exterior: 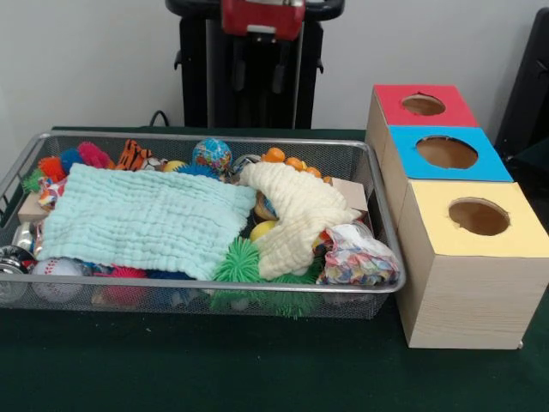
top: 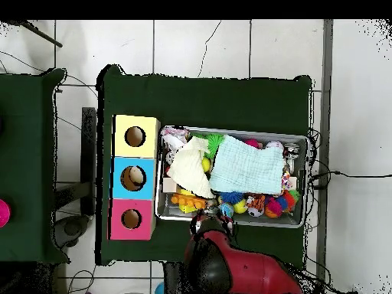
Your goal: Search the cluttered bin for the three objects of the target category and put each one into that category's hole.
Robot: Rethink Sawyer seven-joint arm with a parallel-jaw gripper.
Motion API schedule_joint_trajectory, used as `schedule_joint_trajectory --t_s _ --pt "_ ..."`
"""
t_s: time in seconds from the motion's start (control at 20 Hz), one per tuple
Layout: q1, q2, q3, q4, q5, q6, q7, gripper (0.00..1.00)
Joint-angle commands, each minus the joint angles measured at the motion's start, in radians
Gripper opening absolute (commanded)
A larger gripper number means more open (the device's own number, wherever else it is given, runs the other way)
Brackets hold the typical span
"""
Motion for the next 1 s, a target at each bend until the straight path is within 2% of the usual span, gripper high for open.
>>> schedule_joint_trajectory --t_s 0.05,0.3,0.5,0.7,1.0 --pt "-0.09 0.113 0.116 0.007 -0.178 -0.031 -0.01 1.0" --pt "-0.165 0.108 0.167 0.004 -0.268 -0.018 -0.01 1.0" --pt "-0.205 0.091 0.207 0.005 -0.306 0.004 -0.001 1.0" --pt "-0.29 0.027 0.302 0.036 -0.301 0.076 -0.026 1.0" --pt "-0.449 -0.052 0.462 0.062 -0.266 0.183 -0.119 1.0"
